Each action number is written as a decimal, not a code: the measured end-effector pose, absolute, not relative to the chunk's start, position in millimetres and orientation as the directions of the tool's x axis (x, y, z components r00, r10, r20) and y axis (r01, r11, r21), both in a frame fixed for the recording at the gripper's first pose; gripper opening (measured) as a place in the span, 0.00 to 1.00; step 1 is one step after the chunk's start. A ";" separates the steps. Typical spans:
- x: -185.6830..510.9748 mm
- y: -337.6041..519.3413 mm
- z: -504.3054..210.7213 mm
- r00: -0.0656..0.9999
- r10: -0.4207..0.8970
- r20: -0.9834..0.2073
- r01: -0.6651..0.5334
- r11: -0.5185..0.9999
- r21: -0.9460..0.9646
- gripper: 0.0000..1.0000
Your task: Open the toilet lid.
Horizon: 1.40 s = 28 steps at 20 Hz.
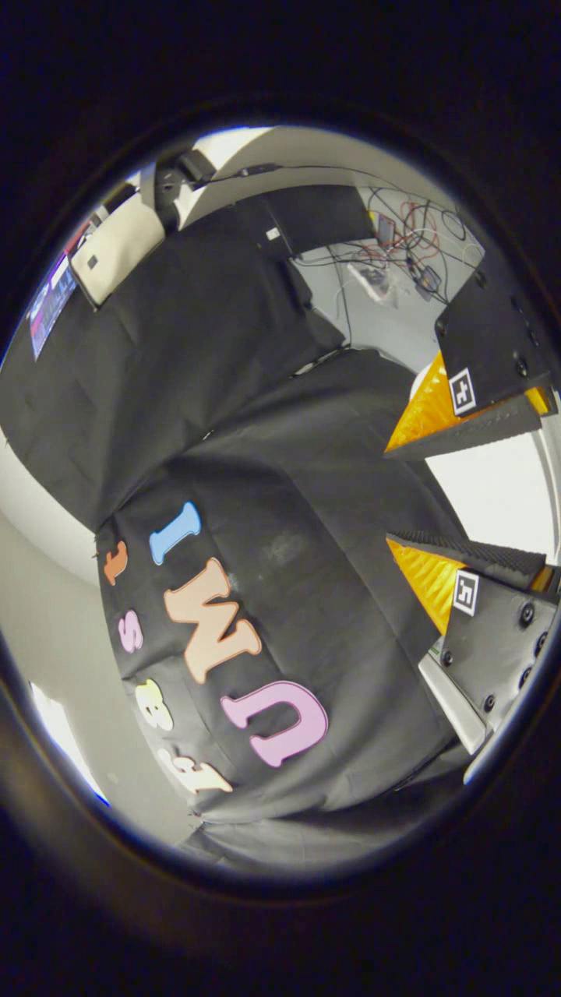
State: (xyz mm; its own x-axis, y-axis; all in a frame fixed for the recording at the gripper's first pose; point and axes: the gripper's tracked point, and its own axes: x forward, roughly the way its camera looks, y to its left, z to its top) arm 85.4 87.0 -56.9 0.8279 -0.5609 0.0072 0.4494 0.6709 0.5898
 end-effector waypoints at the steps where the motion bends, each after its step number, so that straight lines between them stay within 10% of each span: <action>1: 83.7 89.5 -66.1 0.828 -0.561 -0.012 0.453 0.656 0.604 0.61; 17: 35.1 104.7 -220.9 0.702 -0.609 -0.369 0.611 0.248 0.752 0.97; 28: 30.5 105.1 -313.3 0.681 -0.511 -0.525 0.625 0.032 0.780 0.94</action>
State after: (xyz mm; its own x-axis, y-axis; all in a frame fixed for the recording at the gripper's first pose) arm 30.5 105.1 -313.3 0.6811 -0.5107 -0.5246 0.6247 0.0317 0.7802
